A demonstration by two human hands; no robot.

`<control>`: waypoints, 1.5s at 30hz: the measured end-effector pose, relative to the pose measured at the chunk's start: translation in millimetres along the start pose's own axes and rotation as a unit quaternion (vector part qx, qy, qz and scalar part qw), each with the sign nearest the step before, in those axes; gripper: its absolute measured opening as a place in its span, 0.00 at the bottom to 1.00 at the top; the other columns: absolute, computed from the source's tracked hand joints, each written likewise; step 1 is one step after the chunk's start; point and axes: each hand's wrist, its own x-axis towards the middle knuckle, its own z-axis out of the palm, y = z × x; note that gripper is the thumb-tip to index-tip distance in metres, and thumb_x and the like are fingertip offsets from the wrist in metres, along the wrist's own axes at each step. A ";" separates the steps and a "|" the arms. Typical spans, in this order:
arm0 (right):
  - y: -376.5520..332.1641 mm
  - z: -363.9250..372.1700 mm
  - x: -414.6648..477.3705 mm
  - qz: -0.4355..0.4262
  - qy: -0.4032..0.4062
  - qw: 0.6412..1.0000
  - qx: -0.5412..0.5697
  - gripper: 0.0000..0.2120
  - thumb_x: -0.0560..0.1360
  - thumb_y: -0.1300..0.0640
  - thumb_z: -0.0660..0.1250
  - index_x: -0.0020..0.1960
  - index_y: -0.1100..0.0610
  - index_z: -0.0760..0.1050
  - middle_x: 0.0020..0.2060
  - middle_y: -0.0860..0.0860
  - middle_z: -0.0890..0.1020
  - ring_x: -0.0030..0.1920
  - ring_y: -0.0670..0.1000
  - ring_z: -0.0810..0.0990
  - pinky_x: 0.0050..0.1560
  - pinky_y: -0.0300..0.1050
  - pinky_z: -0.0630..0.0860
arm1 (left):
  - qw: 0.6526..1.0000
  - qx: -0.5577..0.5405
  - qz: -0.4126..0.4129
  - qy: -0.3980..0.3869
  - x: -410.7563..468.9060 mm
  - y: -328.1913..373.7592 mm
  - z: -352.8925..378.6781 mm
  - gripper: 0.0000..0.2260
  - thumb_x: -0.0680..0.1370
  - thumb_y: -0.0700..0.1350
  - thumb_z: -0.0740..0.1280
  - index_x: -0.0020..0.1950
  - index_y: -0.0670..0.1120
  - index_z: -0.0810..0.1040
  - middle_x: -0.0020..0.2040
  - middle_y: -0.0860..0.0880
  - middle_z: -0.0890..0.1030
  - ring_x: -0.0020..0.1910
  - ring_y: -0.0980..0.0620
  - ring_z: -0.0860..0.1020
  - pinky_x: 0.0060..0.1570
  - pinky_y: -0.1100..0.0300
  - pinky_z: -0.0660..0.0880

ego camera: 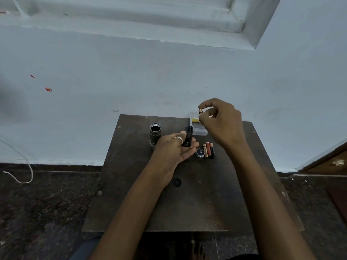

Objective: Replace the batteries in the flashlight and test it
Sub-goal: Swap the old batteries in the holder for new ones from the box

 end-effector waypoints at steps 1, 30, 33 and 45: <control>-2.1 -0.9 -10.6 0.008 0.012 0.999 0.049 0.09 0.72 0.60 0.69 0.48 0.49 0.81 0.35 0.47 0.84 0.36 0.43 0.80 0.39 0.32 0.73 | 1.000 0.003 0.001 0.000 0.1 -0.6 0.5 0.10 0.84 0.41 0.60 0.51 0.39 0.78 0.47 0.41 0.83 0.43 0.51 0.85 0.45 0.60 0.83; 27.5 22.5 -62.9 -0.179 0.062 0.981 0.051 0.05 0.71 0.61 0.77 0.45 0.55 0.84 0.42 0.46 0.85 0.43 0.46 0.82 0.44 0.38 0.77 | 0.999 -0.003 0.015 -0.035 2.5 -3.4 -0.3 0.12 0.84 0.39 0.58 0.51 0.39 0.80 0.42 0.45 0.87 0.44 0.52 0.86 0.42 0.60 0.82; 28.5 23.8 -59.8 -0.121 0.034 0.991 0.046 0.13 0.72 0.57 0.77 0.56 0.53 0.82 0.48 0.41 0.81 0.48 0.44 0.80 0.46 0.39 0.77 | 1.000 -0.015 0.013 -0.024 1.4 -2.7 0.4 0.11 0.84 0.38 0.58 0.48 0.40 0.79 0.39 0.44 0.85 0.39 0.52 0.86 0.37 0.61 0.81; 38.1 20.6 -52.1 -0.084 -0.068 0.988 0.110 0.29 0.72 0.57 0.78 0.69 0.51 0.71 0.59 0.40 0.79 0.47 0.42 0.81 0.45 0.27 0.72 | 0.999 0.004 0.002 -0.036 4.6 -1.7 -2.6 0.06 0.79 0.40 0.67 0.50 0.38 0.82 0.43 0.42 0.86 0.45 0.49 0.86 0.42 0.58 0.82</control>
